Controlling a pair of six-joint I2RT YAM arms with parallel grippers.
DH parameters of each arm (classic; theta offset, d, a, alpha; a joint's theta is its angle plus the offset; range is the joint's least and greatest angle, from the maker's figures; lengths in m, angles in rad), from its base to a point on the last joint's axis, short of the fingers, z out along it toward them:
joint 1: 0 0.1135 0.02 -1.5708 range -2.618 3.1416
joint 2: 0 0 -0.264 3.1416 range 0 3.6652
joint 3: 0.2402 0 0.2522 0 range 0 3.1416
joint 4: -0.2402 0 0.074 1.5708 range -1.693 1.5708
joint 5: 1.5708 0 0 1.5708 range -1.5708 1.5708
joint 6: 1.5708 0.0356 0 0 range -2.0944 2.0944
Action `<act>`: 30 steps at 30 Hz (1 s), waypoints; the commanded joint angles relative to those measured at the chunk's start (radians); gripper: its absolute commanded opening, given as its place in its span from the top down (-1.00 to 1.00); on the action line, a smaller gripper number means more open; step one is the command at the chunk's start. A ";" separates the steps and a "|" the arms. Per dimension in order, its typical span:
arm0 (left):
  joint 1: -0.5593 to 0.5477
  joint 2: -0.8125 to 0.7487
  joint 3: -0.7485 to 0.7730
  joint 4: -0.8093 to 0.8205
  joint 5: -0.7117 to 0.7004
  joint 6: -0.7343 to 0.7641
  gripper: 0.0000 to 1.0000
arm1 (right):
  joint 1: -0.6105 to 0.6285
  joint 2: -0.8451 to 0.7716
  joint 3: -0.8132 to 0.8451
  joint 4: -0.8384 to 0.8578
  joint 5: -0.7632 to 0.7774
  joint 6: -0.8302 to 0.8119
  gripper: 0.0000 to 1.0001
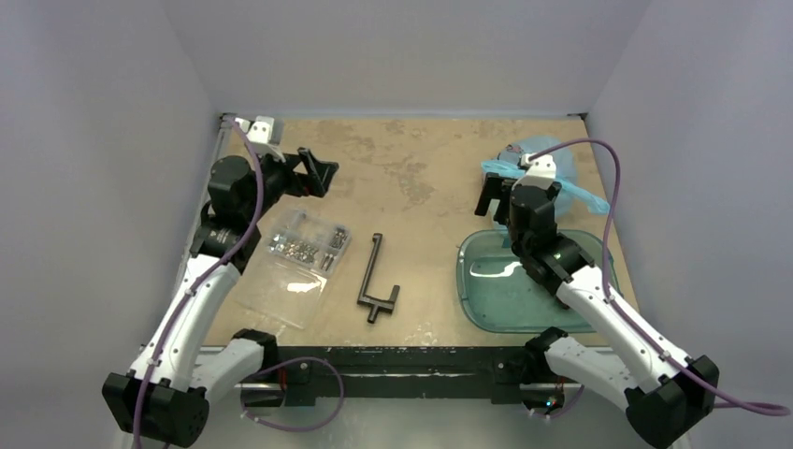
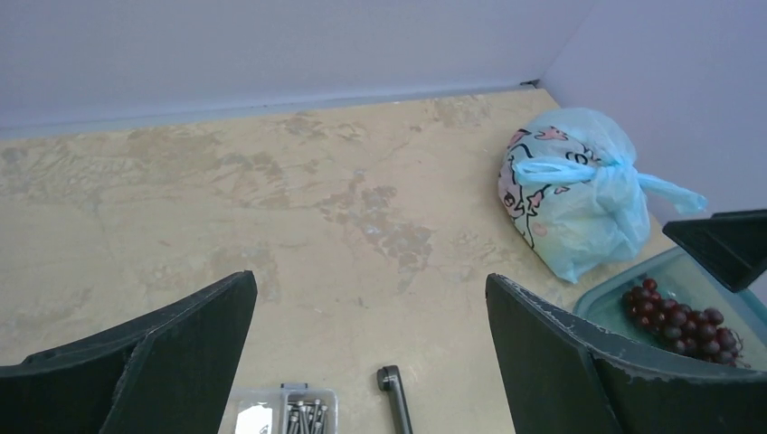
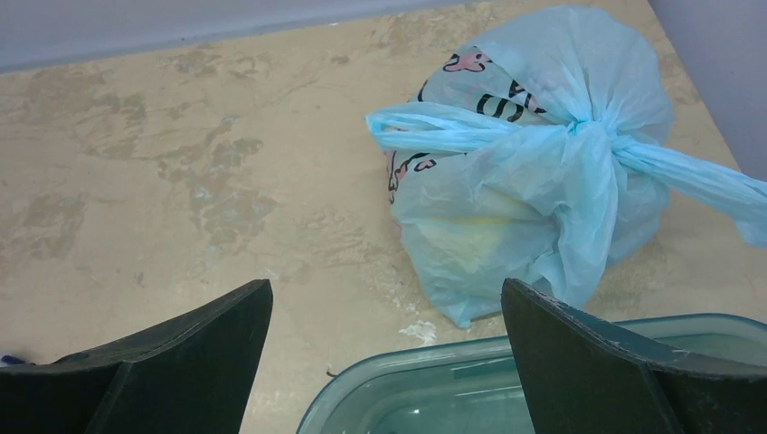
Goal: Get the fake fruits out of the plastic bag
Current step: Move the plastic bag to the center of the board.
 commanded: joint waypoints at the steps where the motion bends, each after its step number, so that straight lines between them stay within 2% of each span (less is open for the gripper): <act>1: -0.091 -0.023 0.015 0.017 -0.090 0.083 -1.00 | 0.001 0.018 0.044 0.006 0.047 0.012 -0.97; 7: -0.098 0.029 0.078 -0.068 -0.129 0.063 -1.00 | 0.001 0.065 0.053 0.003 0.069 0.046 -0.98; 11: -0.038 0.047 0.088 -0.081 -0.029 -0.062 -1.00 | -0.009 0.116 0.060 0.007 0.073 0.089 -0.98; 13: -0.001 0.056 0.086 -0.090 -0.034 -0.142 -1.00 | -0.033 0.133 0.061 0.011 0.051 0.111 -0.98; 15: 0.040 0.070 0.083 -0.102 -0.040 -0.201 -1.00 | -0.079 0.137 0.054 0.036 -0.010 0.117 -0.98; 18: 0.095 0.109 0.089 -0.078 0.076 -0.223 -1.00 | -0.181 0.148 0.049 0.060 -0.120 0.141 -0.98; 20: 0.107 0.131 0.088 -0.055 0.133 -0.227 -1.00 | -0.216 0.173 0.066 0.056 -0.136 0.143 -0.98; 26: 0.102 0.175 0.090 -0.014 0.259 -0.218 -0.93 | -0.364 0.257 0.098 0.070 -0.216 0.152 -0.98; 30: 0.051 0.193 0.081 0.022 0.340 -0.197 -0.93 | -0.447 0.319 0.124 0.099 -0.259 0.129 -0.98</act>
